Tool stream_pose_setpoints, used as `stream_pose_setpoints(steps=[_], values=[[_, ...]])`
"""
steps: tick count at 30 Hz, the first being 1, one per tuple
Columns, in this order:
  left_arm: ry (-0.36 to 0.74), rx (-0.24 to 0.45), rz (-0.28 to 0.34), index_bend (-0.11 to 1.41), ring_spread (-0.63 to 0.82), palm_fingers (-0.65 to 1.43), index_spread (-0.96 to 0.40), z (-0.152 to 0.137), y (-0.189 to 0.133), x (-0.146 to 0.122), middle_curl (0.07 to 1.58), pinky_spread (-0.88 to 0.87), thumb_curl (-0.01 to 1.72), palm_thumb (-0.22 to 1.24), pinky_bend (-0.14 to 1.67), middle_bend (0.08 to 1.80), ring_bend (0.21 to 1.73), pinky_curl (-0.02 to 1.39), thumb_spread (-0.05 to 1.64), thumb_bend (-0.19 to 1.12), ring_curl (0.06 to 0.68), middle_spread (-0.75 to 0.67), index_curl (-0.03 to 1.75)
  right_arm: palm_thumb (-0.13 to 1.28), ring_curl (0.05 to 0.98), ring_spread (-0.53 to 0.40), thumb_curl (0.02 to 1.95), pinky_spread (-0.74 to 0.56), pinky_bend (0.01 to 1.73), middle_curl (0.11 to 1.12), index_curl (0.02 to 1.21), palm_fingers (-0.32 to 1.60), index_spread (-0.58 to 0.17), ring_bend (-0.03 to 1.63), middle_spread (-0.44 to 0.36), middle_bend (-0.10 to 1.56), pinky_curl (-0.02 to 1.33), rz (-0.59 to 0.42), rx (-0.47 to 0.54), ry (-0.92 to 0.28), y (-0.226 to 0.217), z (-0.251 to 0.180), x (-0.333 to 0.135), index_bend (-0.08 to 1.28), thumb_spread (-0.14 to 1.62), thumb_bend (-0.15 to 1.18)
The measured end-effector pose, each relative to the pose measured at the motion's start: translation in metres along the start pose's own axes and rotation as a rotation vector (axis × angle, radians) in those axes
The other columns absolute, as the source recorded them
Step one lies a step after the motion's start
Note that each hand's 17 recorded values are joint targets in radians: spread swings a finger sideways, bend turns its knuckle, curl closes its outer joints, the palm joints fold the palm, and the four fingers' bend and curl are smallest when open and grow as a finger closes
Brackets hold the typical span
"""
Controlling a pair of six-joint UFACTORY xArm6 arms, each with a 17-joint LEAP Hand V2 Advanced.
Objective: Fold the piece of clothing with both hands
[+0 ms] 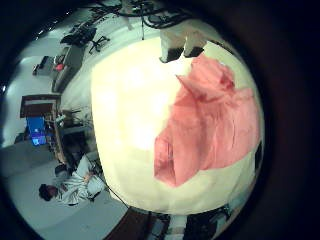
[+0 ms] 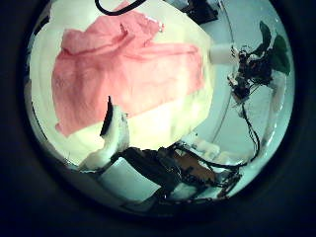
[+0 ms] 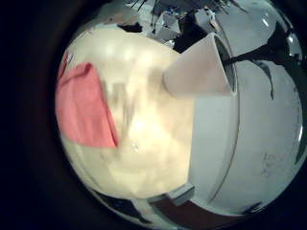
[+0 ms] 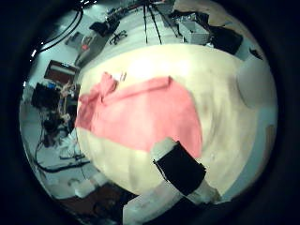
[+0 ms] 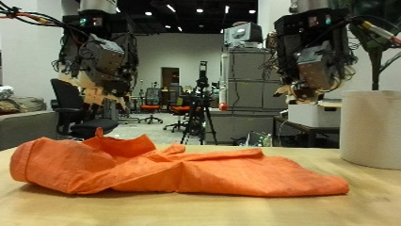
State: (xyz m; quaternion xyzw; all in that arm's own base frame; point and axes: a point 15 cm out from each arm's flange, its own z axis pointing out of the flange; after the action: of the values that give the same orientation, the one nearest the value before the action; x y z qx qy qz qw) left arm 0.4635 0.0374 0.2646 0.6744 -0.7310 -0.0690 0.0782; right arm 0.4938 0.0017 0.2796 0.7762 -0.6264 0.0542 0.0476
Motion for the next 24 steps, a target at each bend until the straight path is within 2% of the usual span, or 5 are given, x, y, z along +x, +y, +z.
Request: stream_pose_setpoints(steps=[6, 10, 14, 19, 24], values=[[0.001, -0.082, 0.036, 0.12, 0.6, -0.16, 0.19, 0.027, 0.034, 0.026, 0.27, 0.56, 0.36, 0.56, 0.41, 0.14, 0.47, 0.33, 1.17, -0.02, 0.216, 0.53, 0.26, 0.39, 0.239, 0.153, 0.23, 0.35, 0.56, 0.4, 0.43, -0.04, -0.388, 0.48, -0.043, 0.37, 0.3, -0.064, -0.103, 0.055, 0.024, 0.018, 0.016, 0.23, 1.17, -0.02], [0.008, -0.13, 0.038, 0.12, 0.61, -0.14, 0.19, 0.05, 0.055, 0.043, 0.24, 0.55, 0.36, 0.56, 0.39, 0.15, 0.46, 0.32, 1.17, -0.02, 0.214, 0.53, 0.24, 0.38, 0.227, 0.166, 0.25, 0.35, 0.5, 0.37, 0.4, -0.01, -0.387, 0.44, -0.031, 0.32, 0.28, -0.105, -0.212, 0.089, 0.044, 0.06, 0.019, 0.18, 1.07, -0.03], [0.042, -0.137, 0.051, 0.12, 0.61, -0.14, 0.19, 0.056, 0.062, 0.058, 0.22, 0.55, 0.35, 0.57, 0.38, 0.15, 0.45, 0.32, 1.17, -0.02, 0.212, 0.52, 0.22, 0.35, 0.229, 0.159, 0.26, 0.33, 0.46, 0.36, 0.36, 0.02, -0.383, 0.44, -0.03, 0.29, 0.27, -0.15, -0.286, 0.128, 0.048, 0.09, 0.022, 0.16, 0.99, -0.03], [0.044, -0.139, 0.053, 0.12, 0.61, -0.12, 0.19, 0.056, 0.064, 0.059, 0.2, 0.54, 0.35, 0.58, 0.38, 0.16, 0.44, 0.32, 1.17, -0.01, 0.212, 0.52, 0.2, 0.33, 0.231, 0.144, 0.28, 0.3, 0.42, 0.35, 0.34, 0.04, -0.368, 0.43, -0.036, 0.27, 0.27, -0.177, -0.351, 0.12, 0.05, 0.124, 0.014, 0.17, 0.93, -0.03], [0.043, -0.139, 0.052, 0.13, 0.61, -0.12, 0.19, 0.056, 0.064, 0.059, 0.2, 0.54, 0.35, 0.59, 0.38, 0.16, 0.44, 0.32, 1.17, -0.02, 0.212, 0.52, 0.19, 0.36, 0.231, 0.126, 0.3, 0.28, 0.39, 0.35, 0.32, 0.08, -0.344, 0.41, -0.038, 0.25, 0.27, -0.199, -0.388, 0.115, 0.05, 0.145, 0.003, 0.17, 0.91, -0.02]])
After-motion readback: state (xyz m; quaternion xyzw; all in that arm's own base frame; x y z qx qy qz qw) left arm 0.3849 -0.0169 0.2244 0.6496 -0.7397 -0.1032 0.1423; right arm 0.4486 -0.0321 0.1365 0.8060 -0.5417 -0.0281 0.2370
